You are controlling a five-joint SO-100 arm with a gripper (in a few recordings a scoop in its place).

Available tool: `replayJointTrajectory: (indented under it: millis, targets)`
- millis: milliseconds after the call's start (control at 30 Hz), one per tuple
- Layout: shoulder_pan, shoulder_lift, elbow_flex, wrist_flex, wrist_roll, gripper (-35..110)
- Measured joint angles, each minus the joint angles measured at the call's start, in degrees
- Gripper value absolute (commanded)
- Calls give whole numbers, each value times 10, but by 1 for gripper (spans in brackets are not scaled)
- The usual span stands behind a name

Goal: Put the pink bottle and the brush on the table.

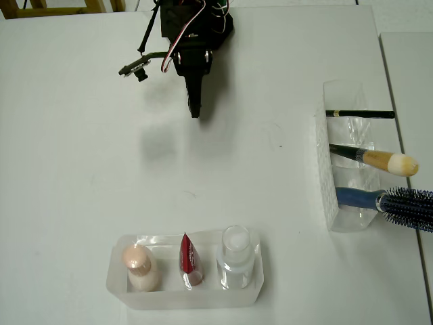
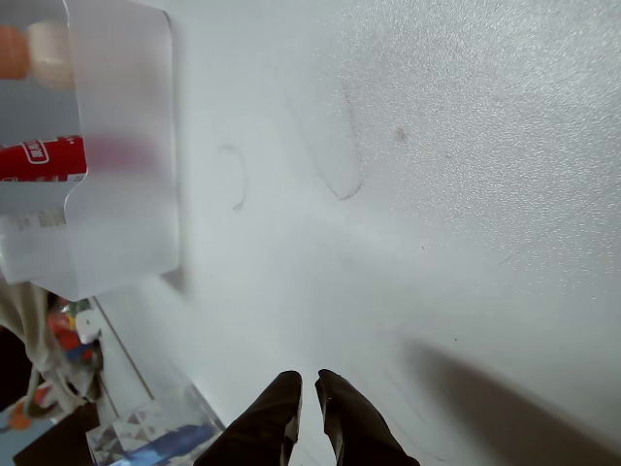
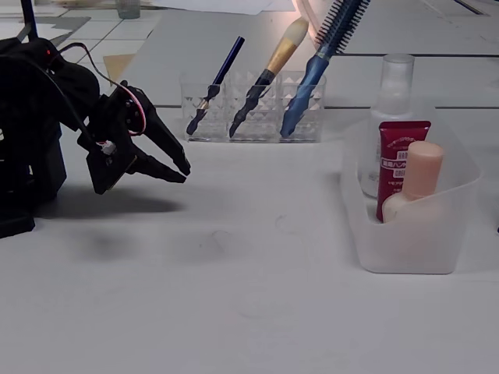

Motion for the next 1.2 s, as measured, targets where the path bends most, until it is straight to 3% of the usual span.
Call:
replayJointTrajectory:
  millis: [433, 1200]
  targets:
    - [8, 0, 0, -11, -38, 0]
    - [43, -47, -134, 0, -300, 0]
